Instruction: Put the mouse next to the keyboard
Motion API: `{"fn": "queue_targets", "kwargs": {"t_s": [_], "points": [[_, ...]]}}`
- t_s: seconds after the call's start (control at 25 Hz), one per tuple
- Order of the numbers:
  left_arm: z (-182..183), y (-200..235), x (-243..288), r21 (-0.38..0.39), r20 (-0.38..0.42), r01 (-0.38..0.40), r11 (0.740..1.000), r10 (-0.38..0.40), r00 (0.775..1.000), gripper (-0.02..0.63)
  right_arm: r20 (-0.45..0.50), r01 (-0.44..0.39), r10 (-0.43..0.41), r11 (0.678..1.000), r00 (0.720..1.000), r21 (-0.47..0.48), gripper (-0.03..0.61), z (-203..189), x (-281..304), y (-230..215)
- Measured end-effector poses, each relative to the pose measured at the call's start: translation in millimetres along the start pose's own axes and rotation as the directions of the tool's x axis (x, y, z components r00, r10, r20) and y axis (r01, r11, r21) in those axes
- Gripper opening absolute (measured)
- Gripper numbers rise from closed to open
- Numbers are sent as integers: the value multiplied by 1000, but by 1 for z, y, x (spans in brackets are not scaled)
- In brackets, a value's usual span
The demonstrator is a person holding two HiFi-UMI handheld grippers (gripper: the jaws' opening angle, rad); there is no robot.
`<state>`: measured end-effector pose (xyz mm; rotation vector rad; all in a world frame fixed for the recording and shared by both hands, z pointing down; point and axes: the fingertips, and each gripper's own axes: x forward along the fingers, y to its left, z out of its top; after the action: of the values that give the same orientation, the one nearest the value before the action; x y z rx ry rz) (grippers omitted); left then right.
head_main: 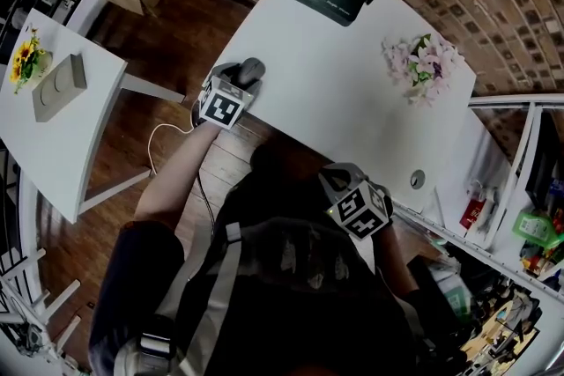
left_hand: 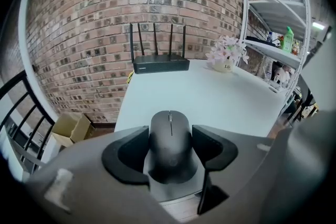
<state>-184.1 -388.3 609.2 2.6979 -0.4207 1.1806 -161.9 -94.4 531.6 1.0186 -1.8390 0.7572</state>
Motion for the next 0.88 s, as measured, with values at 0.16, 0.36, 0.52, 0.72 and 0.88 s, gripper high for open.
{"fn": "queue_targets", "kwargs": {"t_s": [0.16,0.36,0.52,0.72,0.88], "points": [[-3,14,-2,-4,-12,-18,1000,18,1000,266,-3,7,-7,1000,1000,15,6,-2,-2,-1],[-12,31,-5,-10,-41,-47,999,46,998,267,-6,10,-10,1000,1000,16,6,0,-2,-1],[-14,38,-7,-10,-61,-16,1000,15,998,267,-12,14,-13,999,1000,36,6,7,-3,6],[0,45,-15,1,-56,-22,1000,22,998,268,1,12,-13,999,1000,32,5,15,1,0],[2,32,-14,-32,-30,-39,999,38,999,270,10,11,-11,1000,1000,18,6,3,-2,-3]]}}
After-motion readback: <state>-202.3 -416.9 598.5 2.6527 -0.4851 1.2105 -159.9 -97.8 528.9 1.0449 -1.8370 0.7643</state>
